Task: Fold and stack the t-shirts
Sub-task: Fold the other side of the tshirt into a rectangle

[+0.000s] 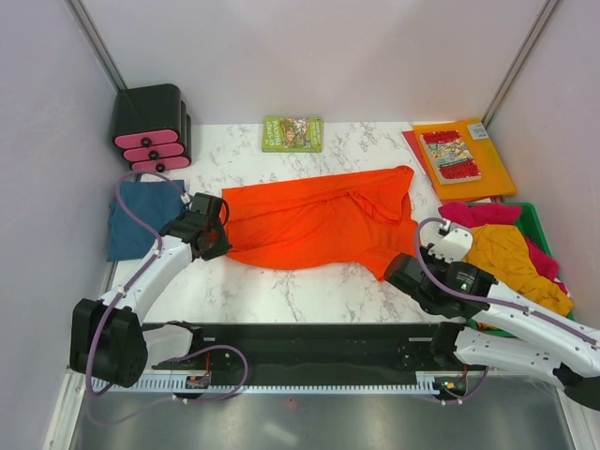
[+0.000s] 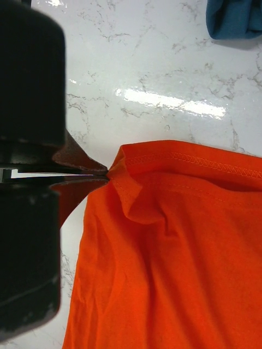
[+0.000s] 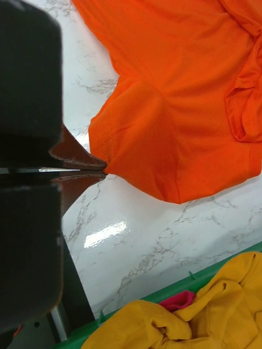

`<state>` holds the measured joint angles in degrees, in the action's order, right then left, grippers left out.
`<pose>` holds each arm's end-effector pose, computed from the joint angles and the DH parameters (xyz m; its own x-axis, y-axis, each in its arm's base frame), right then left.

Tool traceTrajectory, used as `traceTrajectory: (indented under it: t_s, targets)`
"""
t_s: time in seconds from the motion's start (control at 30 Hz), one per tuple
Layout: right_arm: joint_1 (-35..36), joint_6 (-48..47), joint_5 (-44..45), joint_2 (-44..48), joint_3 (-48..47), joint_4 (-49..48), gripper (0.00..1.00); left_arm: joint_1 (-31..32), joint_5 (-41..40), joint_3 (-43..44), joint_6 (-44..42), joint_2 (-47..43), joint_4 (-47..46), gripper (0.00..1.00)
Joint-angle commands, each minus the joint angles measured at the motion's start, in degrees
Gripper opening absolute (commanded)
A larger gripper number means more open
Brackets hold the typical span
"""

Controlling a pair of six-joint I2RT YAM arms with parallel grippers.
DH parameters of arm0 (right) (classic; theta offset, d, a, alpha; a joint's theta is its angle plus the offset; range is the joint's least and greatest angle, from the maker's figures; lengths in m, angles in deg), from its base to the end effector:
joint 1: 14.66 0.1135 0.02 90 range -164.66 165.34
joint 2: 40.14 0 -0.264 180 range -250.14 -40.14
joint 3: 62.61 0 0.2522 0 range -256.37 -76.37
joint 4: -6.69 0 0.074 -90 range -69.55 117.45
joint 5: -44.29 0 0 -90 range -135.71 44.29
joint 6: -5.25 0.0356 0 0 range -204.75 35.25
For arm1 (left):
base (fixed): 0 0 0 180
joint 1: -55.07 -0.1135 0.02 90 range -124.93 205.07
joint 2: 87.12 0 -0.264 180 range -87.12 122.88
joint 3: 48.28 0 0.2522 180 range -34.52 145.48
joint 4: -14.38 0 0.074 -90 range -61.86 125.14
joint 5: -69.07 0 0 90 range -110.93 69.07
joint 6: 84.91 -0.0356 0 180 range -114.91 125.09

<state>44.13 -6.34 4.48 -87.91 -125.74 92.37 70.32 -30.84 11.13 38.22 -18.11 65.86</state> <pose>0.0847 0.0871 0.2846 -0.5031 0.3799 -0.7762 0.3949 0.9000 0.1846 0.2205 -0.0538 0.2225 -0.8049 -0.3386 -0.4873 -0.3118 0.9401 -0.1382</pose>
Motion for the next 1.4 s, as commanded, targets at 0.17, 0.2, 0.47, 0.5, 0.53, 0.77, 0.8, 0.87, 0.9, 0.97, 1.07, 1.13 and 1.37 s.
traceTrajectory:
  t_s: [0.17,0.2,0.47,0.5,0.53,0.77,0.8,0.87,0.9,0.97,1.07,1.13,1.37]
  targets:
    - [0.72,-0.27,-1.77,1.63,-1.08,2.87,0.0,0.22,-0.64,3.74,2.38,-3.71,5.26,0.02]
    - [0.72,-0.54,-1.85,1.28,-1.43,3.22,0.0,0.22,-0.55,4.18,2.47,-4.06,5.87,0.02]
    - [0.72,-0.98,1.39,5.49,-3.54,5.16,0.0,0.13,-3.71,4.45,3.88,-11.88,10.01,0.02]
    - [0.72,-1.59,1.57,4.97,-3.81,5.25,0.0,0.14,-3.88,4.62,3.96,-11.97,10.18,0.02]
    - [0.63,-2.12,1.75,4.44,-4.33,5.33,0.0,0.14,-3.97,4.71,4.14,-11.8,10.8,0.02]
    - [0.63,-4.93,2.97,3.3,-6.09,3.24,0.0,0.14,-4.06,4.63,5.9,-13.03,11.77,0.02]
    - [0.63,-5.28,3.5,3.03,-6.44,2.79,0.0,0.05,-4.67,4.63,5.99,-12.68,11.59,0.02]
    - [0.54,-7.73,4.64,1.11,-7.24,0.08,0.0,0.05,-5.38,5.41,5.73,-10.58,11.42,0.02]
    - [0.37,-8.79,5.61,0.14,-7.41,-1.16,0.0,0.05,-6.16,5.59,5.64,-9.7,10.98,0.02]
    - [-2.51,-12.12,5.27,-3.27,-8.2,-6.05,0.0,-0.04,-6.43,6.2,5.46,-8.11,9.49,0.02]
    - [-11.1,-21.08,0.01,-6.01,-8.03,-15.18,0.0,-0.48,-6.52,7.17,5.55,-4.69,7.91,0.02]
    - [-14.21,-26.28,-2.11,-6.98,-7.85,-18.99,0.0,-0.83,-6.96,8.05,5.28,-2.4,6.24,0.02]
    - [-27.91,-37.36,-7.11,-14.62,-11.28,-29.54,0.0,-2.94,-7.84,10.86,4.05,3.66,2.63,0.02]
